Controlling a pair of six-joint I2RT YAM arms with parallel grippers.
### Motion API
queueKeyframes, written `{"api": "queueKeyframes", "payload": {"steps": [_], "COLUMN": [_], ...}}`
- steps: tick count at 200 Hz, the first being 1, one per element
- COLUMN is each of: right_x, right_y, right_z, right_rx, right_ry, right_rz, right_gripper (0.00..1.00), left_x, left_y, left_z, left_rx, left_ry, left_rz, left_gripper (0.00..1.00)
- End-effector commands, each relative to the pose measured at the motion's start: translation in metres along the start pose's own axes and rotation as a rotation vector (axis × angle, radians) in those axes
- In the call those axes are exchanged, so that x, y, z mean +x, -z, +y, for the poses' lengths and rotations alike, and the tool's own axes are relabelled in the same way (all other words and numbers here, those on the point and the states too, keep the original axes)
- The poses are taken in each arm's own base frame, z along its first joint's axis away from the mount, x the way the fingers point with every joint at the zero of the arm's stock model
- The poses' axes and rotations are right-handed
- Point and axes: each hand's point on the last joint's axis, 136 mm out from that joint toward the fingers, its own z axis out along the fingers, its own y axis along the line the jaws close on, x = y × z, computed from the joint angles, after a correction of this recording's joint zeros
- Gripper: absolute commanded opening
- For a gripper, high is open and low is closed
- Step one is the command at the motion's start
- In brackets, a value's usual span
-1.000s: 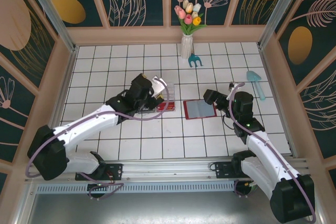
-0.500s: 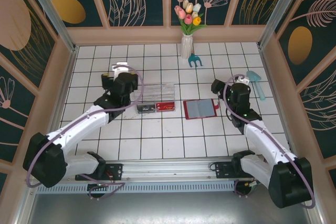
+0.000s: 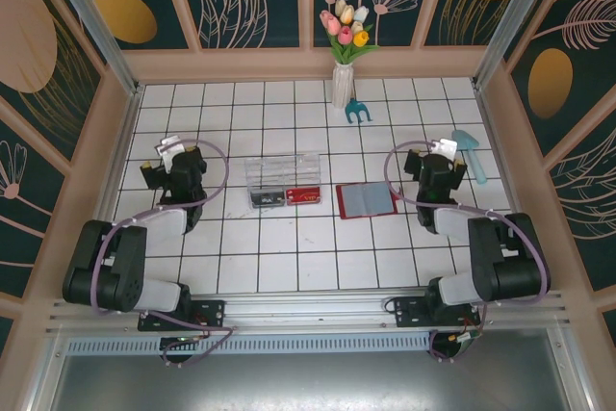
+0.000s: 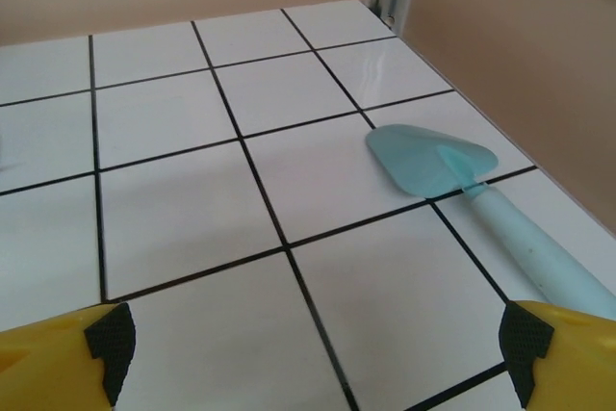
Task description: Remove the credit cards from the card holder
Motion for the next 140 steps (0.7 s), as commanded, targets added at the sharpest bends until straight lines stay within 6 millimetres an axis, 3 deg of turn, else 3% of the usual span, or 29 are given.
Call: {"api": "queueKeyframes", "payload": {"steps": [1,27,53,88,106,127,140], "right_x": [-0.025,-0.015,-0.008,-0.008,-0.008,-0.009,-0.009], "right_y": [0.005,0.009,0.010,0.010,0.010,0.010,0.010], "right_z": [0.003,0.002,0.017,0.018,0.018,0.018,0.019], "right_rx": [-0.153,-0.244,-0.320,-0.326,-0.325,-0.322,-0.324], "right_ry": [-0.080,-0.112,-0.068,-0.061,-0.061,-0.060,-0.059], "right_rz": [-0.161,-0.190,-0.184,-0.181,-0.183,-0.185,-0.184], "right_gripper": [0.99,0.99,0.99,0.99,0.99,0.99,0.99], "left_x": [-0.027,-0.020,-0.017,-0.014,-0.014,-0.015,-0.012], "left_y": [0.010,0.023,0.015,0.000,0.000,0.015,0.015], "left_z": [-0.007,-0.003,-0.012,-0.024,-0.022,-0.006,-0.010], "left_rx": [0.101,0.155,0.191,0.248,0.252,0.235,0.269], "left_ry": [0.084,0.114,0.091,0.076,0.082,0.139,0.130], "left_rz": [-0.184,-0.258,-0.217,-0.156,-0.156,-0.223,-0.218], "left_gripper": [0.99,0.99,0.99,0.99,0.99,0.99,0.99]}}
